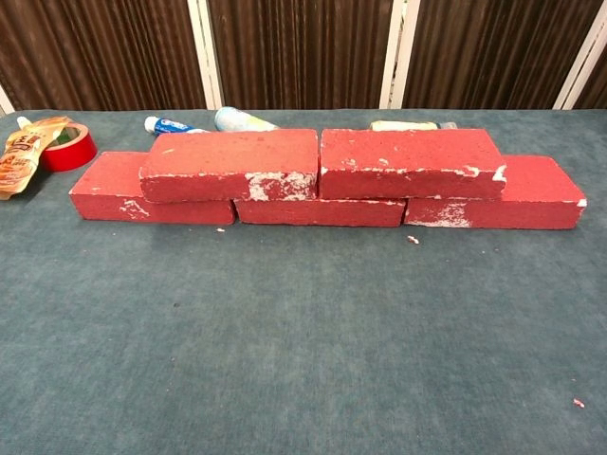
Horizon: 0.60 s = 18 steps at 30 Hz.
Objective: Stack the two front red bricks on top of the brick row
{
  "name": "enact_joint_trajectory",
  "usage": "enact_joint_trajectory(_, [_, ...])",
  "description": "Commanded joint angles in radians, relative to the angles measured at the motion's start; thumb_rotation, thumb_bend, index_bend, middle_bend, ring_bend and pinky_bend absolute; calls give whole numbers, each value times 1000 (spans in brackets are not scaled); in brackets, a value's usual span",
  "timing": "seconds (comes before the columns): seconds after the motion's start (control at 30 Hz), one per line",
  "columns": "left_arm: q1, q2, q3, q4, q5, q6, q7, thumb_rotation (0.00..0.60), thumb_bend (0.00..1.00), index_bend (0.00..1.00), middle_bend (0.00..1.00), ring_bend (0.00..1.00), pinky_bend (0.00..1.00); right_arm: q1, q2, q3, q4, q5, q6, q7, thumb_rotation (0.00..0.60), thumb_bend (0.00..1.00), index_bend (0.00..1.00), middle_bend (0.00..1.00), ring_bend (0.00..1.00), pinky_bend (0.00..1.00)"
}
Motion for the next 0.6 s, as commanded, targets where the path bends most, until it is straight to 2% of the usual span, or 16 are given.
enact_joint_trajectory(0.03, [9, -4, 14, -11, 36, 28, 5, 600, 236, 0, 0, 0, 0, -86, -91, -40, 163, -50, 29, 53, 600, 0, 139, 152, 69, 0])
enact_joint_trajectory(0.33, [28, -2, 59, -40, 88, 49, 55, 600, 237, 0, 0, 0, 0, -100, -97, 0, 187, -48, -43, 90, 600, 0, 140, 152, 69, 0])
enact_joint_trajectory(0.6, [15, -42, 41, -39, 62, 44, 100, 600, 237, 0, 0, 0, 0, -121, -77, 38, 160, -31, -73, 117, 600, 0, 142, 152, 69, 0])
